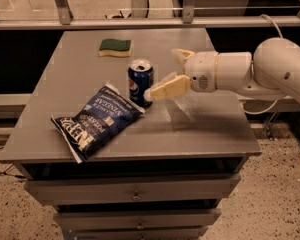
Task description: Move pepsi can near blue chip bag
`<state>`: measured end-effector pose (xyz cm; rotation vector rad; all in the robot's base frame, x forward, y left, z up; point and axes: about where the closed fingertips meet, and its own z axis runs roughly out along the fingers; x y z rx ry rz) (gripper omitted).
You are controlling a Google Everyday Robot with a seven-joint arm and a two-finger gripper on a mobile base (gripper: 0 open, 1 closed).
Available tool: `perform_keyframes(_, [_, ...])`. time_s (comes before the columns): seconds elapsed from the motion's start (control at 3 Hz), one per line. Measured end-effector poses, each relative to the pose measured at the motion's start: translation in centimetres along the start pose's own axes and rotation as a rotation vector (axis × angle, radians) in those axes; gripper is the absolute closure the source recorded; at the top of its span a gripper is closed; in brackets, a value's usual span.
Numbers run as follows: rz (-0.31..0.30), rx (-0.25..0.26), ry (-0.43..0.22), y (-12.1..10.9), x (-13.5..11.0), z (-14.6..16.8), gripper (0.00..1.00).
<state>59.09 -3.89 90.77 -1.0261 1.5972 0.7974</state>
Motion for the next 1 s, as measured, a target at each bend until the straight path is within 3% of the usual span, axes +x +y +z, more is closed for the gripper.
perform_keyframes(0.33, [-0.008, 0.054, -0.031, -2.5, -0.8, -5.0, 0.00])
perform_keyframes(0.67, [-0.045, 0.147, -0.058, -5.4, -2.8, -9.6, 0.00])
perform_keyframes(1.0, [-0.052, 0.156, -0.065, -5.7, -3.3, -10.0, 0.00])
